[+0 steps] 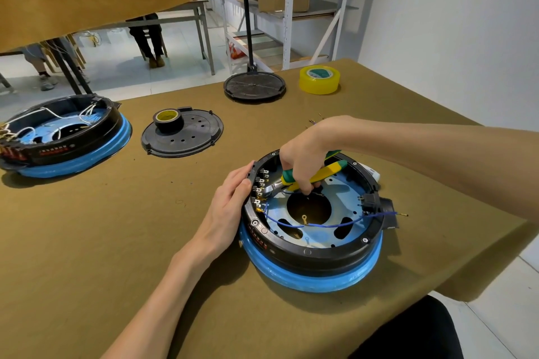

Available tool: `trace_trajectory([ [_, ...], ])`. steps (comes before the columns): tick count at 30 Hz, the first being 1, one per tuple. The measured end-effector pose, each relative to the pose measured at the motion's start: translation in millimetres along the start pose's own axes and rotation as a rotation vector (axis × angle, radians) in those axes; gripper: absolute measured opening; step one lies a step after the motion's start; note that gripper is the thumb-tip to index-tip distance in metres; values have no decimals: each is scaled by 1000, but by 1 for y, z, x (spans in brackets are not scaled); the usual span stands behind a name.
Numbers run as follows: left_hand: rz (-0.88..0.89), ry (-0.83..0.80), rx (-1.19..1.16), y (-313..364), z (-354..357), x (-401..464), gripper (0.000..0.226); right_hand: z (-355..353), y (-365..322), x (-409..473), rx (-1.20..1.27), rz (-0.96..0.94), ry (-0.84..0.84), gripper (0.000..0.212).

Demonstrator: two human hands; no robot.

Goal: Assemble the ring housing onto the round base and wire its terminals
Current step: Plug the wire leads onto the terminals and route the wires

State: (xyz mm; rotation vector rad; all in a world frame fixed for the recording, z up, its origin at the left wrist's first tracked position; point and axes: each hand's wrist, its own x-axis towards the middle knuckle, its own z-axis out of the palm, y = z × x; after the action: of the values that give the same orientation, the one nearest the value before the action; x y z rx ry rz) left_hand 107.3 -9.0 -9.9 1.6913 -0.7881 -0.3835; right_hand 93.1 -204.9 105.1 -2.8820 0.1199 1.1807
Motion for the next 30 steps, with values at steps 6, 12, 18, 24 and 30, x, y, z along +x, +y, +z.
trace_trajectory([
  [6,2,1,23,1,0,-1,63,6,1,-2,-5,-26,33,13],
  [12,-7,3,42,1,0,-1,64,12,3,3,12,-26,90,19],
  [18,-13,8,38,0,0,-1,63,20,8,8,27,-49,151,16],
  [24,-22,18,48,0,0,0,64,22,7,6,49,-49,177,14],
  [30,-23,12,51,2,0,-1,65,23,6,0,21,-70,174,29],
])
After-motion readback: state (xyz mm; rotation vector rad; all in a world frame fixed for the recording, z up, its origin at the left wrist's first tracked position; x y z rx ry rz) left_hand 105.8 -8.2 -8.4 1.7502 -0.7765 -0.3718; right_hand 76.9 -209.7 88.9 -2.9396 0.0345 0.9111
